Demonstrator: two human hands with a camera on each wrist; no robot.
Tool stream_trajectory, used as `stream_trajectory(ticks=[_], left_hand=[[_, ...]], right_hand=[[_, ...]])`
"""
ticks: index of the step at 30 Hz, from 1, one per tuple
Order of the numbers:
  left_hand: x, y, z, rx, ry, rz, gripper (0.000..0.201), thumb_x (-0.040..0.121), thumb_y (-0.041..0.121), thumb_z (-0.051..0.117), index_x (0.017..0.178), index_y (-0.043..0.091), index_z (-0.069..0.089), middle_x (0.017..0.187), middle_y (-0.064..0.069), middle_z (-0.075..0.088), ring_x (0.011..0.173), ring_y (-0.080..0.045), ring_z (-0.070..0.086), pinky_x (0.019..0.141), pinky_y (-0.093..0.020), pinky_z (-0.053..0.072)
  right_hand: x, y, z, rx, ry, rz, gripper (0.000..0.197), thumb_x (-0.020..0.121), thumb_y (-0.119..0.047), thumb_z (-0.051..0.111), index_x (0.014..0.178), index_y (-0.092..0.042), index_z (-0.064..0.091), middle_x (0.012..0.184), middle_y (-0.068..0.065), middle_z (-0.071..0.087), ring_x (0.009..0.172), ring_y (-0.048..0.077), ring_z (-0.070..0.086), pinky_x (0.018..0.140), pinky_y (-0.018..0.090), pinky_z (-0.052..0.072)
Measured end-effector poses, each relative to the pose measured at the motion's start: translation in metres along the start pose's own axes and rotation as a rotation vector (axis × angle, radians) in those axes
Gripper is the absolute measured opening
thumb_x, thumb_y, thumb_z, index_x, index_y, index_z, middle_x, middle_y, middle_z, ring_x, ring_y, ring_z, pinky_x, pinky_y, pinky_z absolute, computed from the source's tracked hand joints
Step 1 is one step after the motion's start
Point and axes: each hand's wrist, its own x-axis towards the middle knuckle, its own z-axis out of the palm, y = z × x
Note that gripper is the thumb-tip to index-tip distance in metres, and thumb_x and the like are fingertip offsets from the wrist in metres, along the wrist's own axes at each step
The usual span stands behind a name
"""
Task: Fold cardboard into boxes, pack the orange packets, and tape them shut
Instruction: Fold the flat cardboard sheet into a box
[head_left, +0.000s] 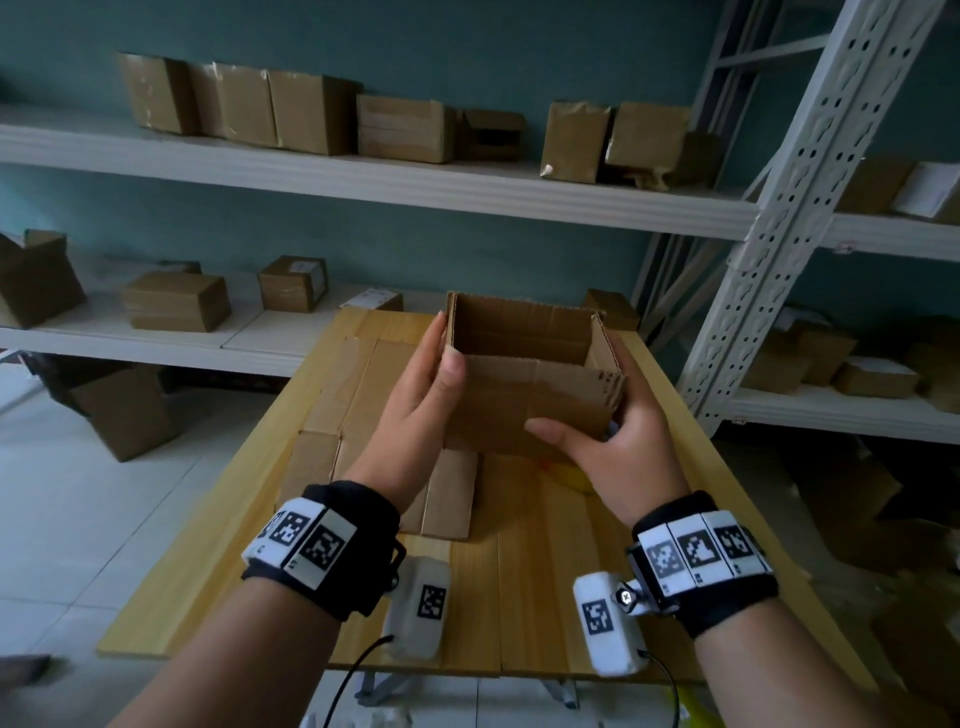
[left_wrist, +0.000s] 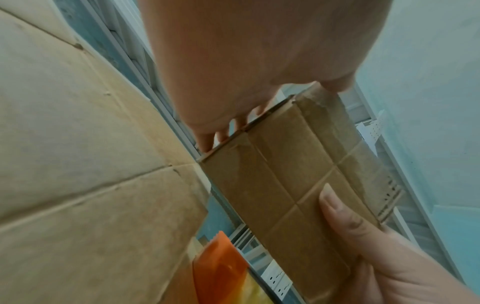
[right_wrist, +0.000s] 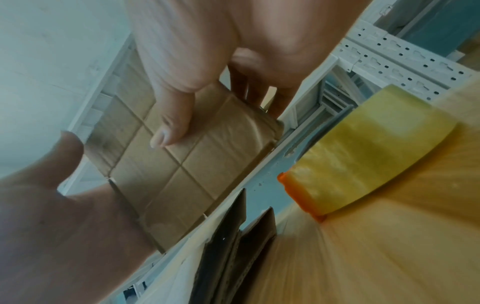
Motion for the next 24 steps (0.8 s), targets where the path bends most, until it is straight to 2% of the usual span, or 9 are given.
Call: stream_trajectory(ticks=[1,3,6,10,13,16,20,22,24], left_hand=[[0.0,-0.001,0.002,-0.038,0.016,-0.034,0.093,0.088,0.088,0.046,0.166,0.04,0.028,0.164,0.014,0.045,0.151,-0.009,0.042,0.125,-0.046,0.037],[-0.001,-0.003,0.007,-0.094,0.043,-0.044,0.085,0.092,0.087,0.042,0.162,0.038,0.037,0.161,0.008,0.051,0.149,-0.016,0.046,0.124,-0.054,0.036],[-0.001,0.0,0.011,-0.14,0.091,-0.067,0.074,0.097,0.08,0.04,0.154,0.033,0.049,0.15,0.002,0.062,0.142,-0.022,0.055,0.12,-0.057,0.04],[0.0,0.001,0.015,-0.193,0.156,-0.085,0.08,0.095,0.075,0.051,0.16,0.028,0.043,0.153,-0.002,0.059,0.143,-0.027,0.054,0.12,-0.059,0.04],[-0.001,0.003,0.021,-0.181,0.188,-0.08,0.082,0.089,0.068,0.056,0.16,0.031,0.042,0.153,0.004,0.059,0.143,-0.021,0.053,0.12,-0.056,0.041],[0.0,0.001,0.022,-0.208,0.234,-0.07,0.084,0.083,0.064,0.058,0.158,0.03,0.045,0.151,0.007,0.06,0.142,-0.018,0.054,0.121,-0.055,0.04],[0.001,-0.001,0.022,-0.242,0.226,-0.073,0.081,0.08,0.056,0.06,0.156,0.03,0.047,0.147,0.005,0.063,0.137,-0.022,0.058,0.118,-0.059,0.044],[0.0,0.0,0.022,-0.255,0.193,-0.09,0.081,0.08,0.055,0.062,0.155,0.029,0.047,0.145,0.004,0.065,0.133,-0.023,0.062,0.115,-0.059,0.047],[-0.002,0.002,0.024,-0.266,0.173,-0.113,0.081,0.081,0.061,0.061,0.154,0.029,0.049,0.144,0.002,0.066,0.133,-0.024,0.062,0.113,-0.058,0.049]], right_hand=[[0.0,0.0,0.002,-0.005,0.001,0.012,0.1,0.073,-0.036,0.094,0.157,-0.038,0.038,0.143,-0.019,0.059,0.131,-0.002,0.055,0.102,0.018,0.052],[0.0,0.0,0.006,-0.009,0.003,0.028,0.099,0.074,-0.035,0.094,0.156,-0.036,0.039,0.143,-0.018,0.059,0.131,-0.001,0.055,0.096,0.011,0.049],[0.002,0.004,0.01,0.008,0.02,0.04,0.103,0.075,-0.033,0.095,0.159,-0.038,0.035,0.146,-0.017,0.057,0.134,0.003,0.054,0.1,0.017,0.047],[0.002,0.008,0.012,0.077,0.028,0.042,0.109,0.073,-0.036,0.095,0.161,-0.04,0.03,0.149,-0.014,0.055,0.135,0.005,0.054,0.104,0.026,0.05],[-0.001,0.01,0.015,0.171,0.034,0.14,0.098,0.071,-0.071,0.08,0.155,-0.045,0.038,0.148,-0.015,0.056,0.136,0.008,0.054,0.101,0.024,0.048],[-0.002,0.005,0.02,0.345,0.071,0.233,0.08,0.069,-0.1,0.048,0.14,-0.063,0.045,0.151,-0.01,0.055,0.14,0.013,0.052,0.114,0.044,0.044],[0.003,-0.003,0.017,0.738,0.186,0.311,0.073,0.096,-0.074,0.033,0.152,-0.029,0.045,0.122,-0.007,0.068,0.112,0.006,0.067,0.102,0.033,0.053],[0.005,-0.006,0.017,0.741,0.221,0.374,0.053,0.106,-0.06,0.036,0.146,-0.028,0.05,0.116,-0.004,0.071,0.111,0.01,0.068,0.11,0.038,0.051],[0.009,-0.004,0.017,0.736,0.242,0.435,0.028,0.11,-0.044,0.043,0.129,-0.035,0.061,0.114,0.001,0.078,0.104,0.013,0.075,0.102,0.039,0.056]])
